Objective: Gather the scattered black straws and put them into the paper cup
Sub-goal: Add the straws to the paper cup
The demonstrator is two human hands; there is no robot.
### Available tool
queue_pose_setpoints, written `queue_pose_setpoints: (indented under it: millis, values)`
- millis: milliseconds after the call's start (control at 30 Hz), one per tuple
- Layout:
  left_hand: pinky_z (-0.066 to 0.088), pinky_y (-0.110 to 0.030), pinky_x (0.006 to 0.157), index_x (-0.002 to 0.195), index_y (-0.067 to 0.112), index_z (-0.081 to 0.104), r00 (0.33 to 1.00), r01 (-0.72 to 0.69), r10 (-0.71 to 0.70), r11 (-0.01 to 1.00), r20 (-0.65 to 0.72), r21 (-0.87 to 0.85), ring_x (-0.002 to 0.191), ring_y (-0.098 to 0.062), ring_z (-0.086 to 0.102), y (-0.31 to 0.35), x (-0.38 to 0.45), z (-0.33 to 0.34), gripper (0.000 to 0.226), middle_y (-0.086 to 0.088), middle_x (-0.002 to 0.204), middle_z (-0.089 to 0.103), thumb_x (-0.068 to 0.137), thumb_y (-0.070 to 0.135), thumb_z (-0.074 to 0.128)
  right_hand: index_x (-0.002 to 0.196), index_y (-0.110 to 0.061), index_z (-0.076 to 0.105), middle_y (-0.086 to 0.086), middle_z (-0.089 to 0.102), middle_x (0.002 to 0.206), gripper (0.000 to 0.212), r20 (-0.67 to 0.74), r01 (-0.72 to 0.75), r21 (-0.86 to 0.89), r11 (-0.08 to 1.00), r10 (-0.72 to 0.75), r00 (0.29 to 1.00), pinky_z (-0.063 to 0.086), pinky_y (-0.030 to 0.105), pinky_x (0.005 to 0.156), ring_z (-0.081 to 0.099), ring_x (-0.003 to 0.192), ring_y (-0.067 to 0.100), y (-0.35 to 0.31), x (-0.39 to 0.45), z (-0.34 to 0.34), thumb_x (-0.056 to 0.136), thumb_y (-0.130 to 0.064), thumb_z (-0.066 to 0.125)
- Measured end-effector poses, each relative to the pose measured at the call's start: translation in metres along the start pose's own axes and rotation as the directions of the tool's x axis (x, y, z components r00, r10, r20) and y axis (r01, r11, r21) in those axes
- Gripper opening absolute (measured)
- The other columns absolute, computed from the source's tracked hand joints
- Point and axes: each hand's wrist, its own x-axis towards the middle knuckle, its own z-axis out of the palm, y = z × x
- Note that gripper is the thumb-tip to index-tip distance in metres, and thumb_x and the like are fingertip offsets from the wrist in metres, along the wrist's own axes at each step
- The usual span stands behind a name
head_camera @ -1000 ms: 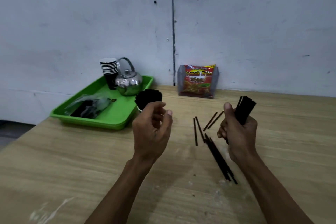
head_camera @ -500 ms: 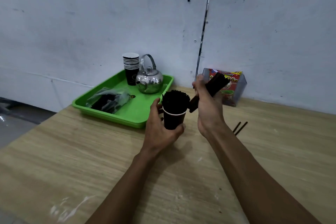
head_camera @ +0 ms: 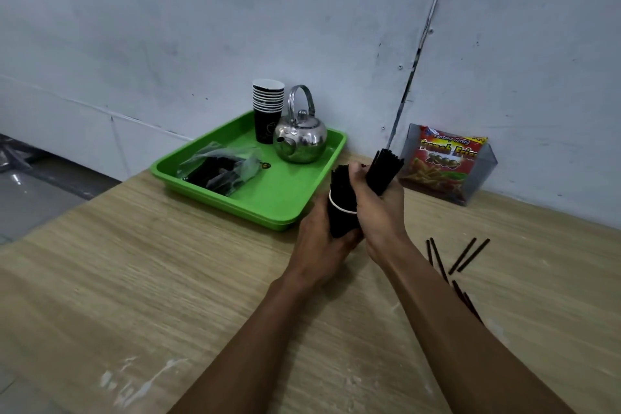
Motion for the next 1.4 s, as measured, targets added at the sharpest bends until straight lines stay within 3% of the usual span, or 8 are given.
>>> queue_pose_setpoints:
  millis: [133,233,600,800,967,1133,1267,1400]
  values:
    - [0.054,-0.036,0.092,0.137,0.028,0.045,1.000,0.002,-0.002,1.000,0.000,-0.004,0.111,-0.005,0.063,-0.001,0.000,0.000,0.070,0.009,0.123,0.066,0.074,0.034,0.075,0.080,-0.018,0.070,0.011,0.073,0.090,0.020,0.084,0.078,0.009,0.997,-0.079,0.993,0.057,0.030,0.074,0.071,0.083,0.016,-0.020,-0.008,-0.008,0.071,-0.030,0.084]
    - [0.056,-0.039,0.087,0.133,0.027,0.048,1.000,0.026,-0.026,1.000,-0.006,-0.006,0.104,-0.006,0.065,-0.003,0.000,0.000,0.069,0.008,0.117,0.068,0.070,0.039,0.075,0.089,-0.017,0.064,-0.001,0.069,0.088,0.026,0.139,0.120,0.056,0.991,-0.127,0.982,0.052,0.017,0.069,0.067,0.078,0.003,-0.032,-0.013,-0.014,0.072,-0.014,0.084]
    - [0.055,-0.037,0.089,0.130,0.026,0.050,1.000,0.014,-0.014,1.000,-0.013,-0.007,0.104,-0.006,0.064,-0.007,0.001,0.001,0.066,0.008,0.116,0.067,0.073,0.031,0.082,0.091,-0.003,0.065,-0.003,0.064,0.078,0.040,0.199,0.170,-0.046,0.984,-0.157,0.967,0.046,0.017,0.064,0.060,0.072,0.002,-0.044,-0.016,-0.031,0.098,-0.040,0.051]
    - [0.052,-0.027,0.091,0.134,0.026,0.048,1.000,0.011,-0.011,1.000,-0.017,0.004,0.107,-0.004,0.062,-0.008,0.002,0.001,0.071,0.010,0.118,0.066,0.072,0.031,0.083,0.102,-0.027,0.057,-0.018,0.060,0.093,0.025,0.234,0.242,-0.160,0.957,-0.201,0.951,0.043,0.007,0.067,0.055,0.077,-0.019,-0.057,-0.011,-0.039,0.100,-0.046,0.041]
    - [0.048,-0.011,0.086,0.132,0.027,0.049,1.000,0.021,-0.021,1.000,0.001,-0.020,0.104,0.009,0.059,-0.007,0.001,0.000,0.067,0.016,0.114,0.064,0.074,0.028,0.082,0.103,-0.030,0.053,-0.010,0.052,0.103,0.043,0.306,0.424,-0.413,0.806,-0.316,0.898,0.037,0.032,0.087,0.049,0.097,0.008,-0.089,0.011,-0.035,0.095,-0.065,0.029]
    - [0.045,-0.005,0.083,0.132,0.027,0.049,1.000,0.017,-0.017,0.999,-0.007,-0.028,0.106,0.012,0.058,-0.006,0.001,0.000,0.068,0.017,0.116,0.064,0.073,0.028,0.083,0.132,-0.028,0.052,0.004,0.053,0.141,0.076,0.566,0.500,-0.691,0.522,-0.039,0.823,0.034,0.037,0.093,0.049,0.125,0.023,-0.117,0.028,-0.011,0.087,-0.078,0.018]
    - [0.050,-0.013,0.083,0.127,0.028,0.049,1.000,0.004,-0.004,0.999,-0.002,-0.038,0.105,0.007,0.061,-0.007,0.001,0.000,0.062,0.015,0.115,0.066,0.075,0.029,0.082,0.150,-0.028,0.032,0.010,0.037,0.156,0.084,0.600,0.520,-0.786,0.334,0.210,0.772,0.031,0.040,0.108,0.036,0.141,0.029,-0.093,0.028,0.002,0.086,-0.079,0.016]
    - [0.054,-0.027,0.088,0.129,0.025,0.050,1.000,0.001,-0.001,0.999,0.008,-0.049,0.107,0.001,0.062,-0.009,0.002,0.000,0.063,0.011,0.118,0.066,0.075,0.030,0.081,0.142,-0.021,0.044,0.015,0.046,0.145,0.068,0.568,0.509,-0.808,0.296,0.162,0.807,0.039,0.045,0.104,0.046,0.132,0.034,-0.071,0.029,-0.002,0.095,-0.065,0.023]
